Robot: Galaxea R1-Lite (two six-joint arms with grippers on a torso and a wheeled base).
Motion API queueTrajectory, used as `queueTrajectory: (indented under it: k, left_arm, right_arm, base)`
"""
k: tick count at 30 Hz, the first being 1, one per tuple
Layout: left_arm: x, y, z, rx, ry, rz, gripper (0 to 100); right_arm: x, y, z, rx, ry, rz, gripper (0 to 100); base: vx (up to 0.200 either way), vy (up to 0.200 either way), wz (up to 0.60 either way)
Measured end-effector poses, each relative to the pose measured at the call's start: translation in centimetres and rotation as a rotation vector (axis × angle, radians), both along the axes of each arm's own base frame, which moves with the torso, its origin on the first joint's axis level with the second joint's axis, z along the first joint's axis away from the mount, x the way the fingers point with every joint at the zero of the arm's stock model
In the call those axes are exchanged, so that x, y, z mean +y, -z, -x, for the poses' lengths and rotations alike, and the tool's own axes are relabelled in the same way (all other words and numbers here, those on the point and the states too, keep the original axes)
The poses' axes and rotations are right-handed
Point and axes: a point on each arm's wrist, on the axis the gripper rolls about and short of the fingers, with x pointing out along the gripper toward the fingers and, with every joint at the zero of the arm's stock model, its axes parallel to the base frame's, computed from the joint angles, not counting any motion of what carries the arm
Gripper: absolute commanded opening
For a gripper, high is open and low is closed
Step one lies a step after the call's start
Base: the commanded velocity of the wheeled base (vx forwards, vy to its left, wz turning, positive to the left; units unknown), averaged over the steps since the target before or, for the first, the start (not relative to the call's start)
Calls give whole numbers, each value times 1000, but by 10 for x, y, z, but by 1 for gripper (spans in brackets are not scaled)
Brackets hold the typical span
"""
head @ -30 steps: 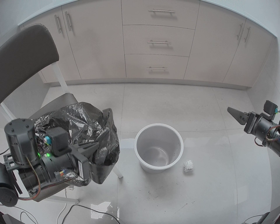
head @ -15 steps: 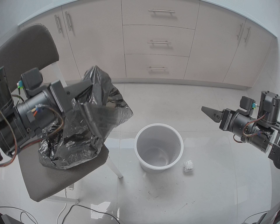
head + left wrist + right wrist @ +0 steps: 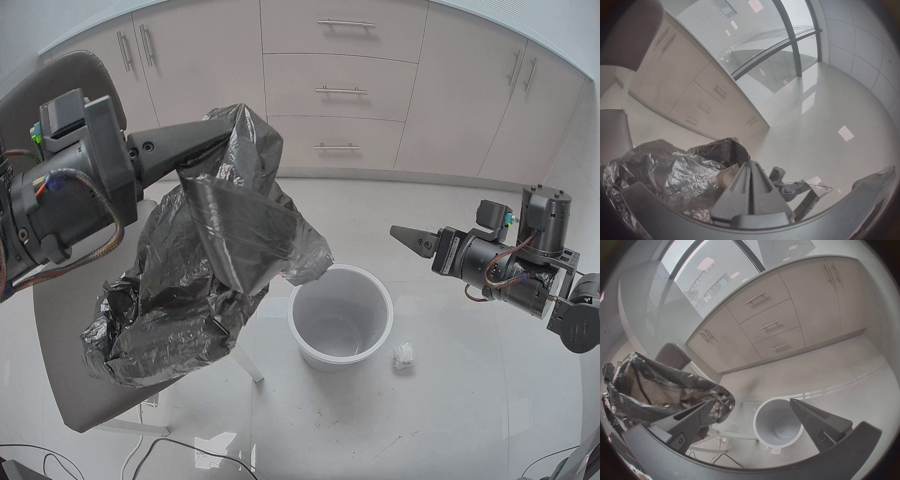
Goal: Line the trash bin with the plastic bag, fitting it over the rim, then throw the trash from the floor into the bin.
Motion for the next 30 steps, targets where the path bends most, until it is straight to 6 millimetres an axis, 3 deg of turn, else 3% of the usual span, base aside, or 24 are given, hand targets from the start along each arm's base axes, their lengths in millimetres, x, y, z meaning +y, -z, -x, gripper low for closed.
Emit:
queueTrajectory:
  k: [13, 30]
  left_arm:
    - [-11, -16, 19, -82, 115, 11, 0]
    - [-12, -13, 29, -126, 201, -16, 0]
  right_arm:
    - [17, 4, -9, 14, -62, 6, 100]
    - [33, -3, -20, 85, -202, -49, 100]
  base:
    - [0, 0, 0]
    - [0, 0, 0]
